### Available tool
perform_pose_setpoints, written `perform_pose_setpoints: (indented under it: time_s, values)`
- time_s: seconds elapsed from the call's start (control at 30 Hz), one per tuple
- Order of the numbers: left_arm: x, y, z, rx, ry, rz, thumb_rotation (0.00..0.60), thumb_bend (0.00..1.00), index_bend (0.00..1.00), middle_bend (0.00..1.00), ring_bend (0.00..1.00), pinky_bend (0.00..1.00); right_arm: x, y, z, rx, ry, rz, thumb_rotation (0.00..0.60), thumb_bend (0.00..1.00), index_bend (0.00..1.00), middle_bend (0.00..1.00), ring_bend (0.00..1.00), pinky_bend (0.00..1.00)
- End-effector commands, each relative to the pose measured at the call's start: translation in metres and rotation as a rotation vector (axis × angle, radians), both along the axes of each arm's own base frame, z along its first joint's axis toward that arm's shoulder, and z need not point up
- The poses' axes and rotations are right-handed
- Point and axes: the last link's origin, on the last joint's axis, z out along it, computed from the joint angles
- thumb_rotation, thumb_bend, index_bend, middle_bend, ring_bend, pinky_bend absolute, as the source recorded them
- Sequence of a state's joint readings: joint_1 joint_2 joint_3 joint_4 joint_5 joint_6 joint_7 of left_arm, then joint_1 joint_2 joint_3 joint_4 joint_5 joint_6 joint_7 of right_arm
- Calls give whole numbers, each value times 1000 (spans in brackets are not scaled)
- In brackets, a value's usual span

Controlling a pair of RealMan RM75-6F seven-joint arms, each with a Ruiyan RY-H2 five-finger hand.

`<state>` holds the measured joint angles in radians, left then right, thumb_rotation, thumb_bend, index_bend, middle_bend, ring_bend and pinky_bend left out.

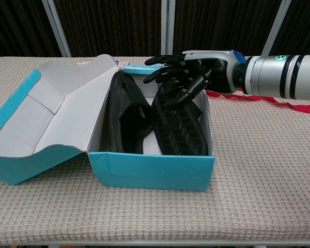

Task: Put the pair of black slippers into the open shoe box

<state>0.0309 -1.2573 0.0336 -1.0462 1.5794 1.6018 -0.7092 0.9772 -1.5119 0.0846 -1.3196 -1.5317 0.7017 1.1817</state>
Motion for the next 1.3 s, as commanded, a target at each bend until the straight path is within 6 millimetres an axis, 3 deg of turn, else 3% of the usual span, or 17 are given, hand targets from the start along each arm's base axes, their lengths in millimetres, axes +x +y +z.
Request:
perform_pose_setpoints:
  time_s: [0.03,0.27,0.53,0.73,0.97,1.17,1.3]
  values:
    - [-1,-1,1,4,0,3,600,98,175,126,30,100,8,-3,4,-27,-30,38,600,0,5,153,20,161]
    - [-3,0,1,3,-4,3,600,98,175,126,30,100,32,-7,21,-54,-121,69,600,0,3,164,35,171]
    - [-5,-1,3,7,-1,9,600,98,175,126,30,100,53,-11,-4,17,-159,29,600,0,3,165,36,171]
    - [-7,-2,4,11,-4,15,600,98,175,126,30,100,56,-15,-22,46,-129,13,600,0,3,161,36,172]
    - [-8,-3,4,14,-5,13,600,98,175,126,30,100,51,-16,-30,62,-81,5,600,0,4,151,35,171]
    - [-7,-4,5,15,-3,8,600,98,175,126,30,100,50,-16,-26,56,-83,19,600,0,4,150,35,172]
    - [0,2,5,18,0,-14,600,98,175,126,30,100,53,-15,-9,3,-127,63,600,0,4,150,35,171]
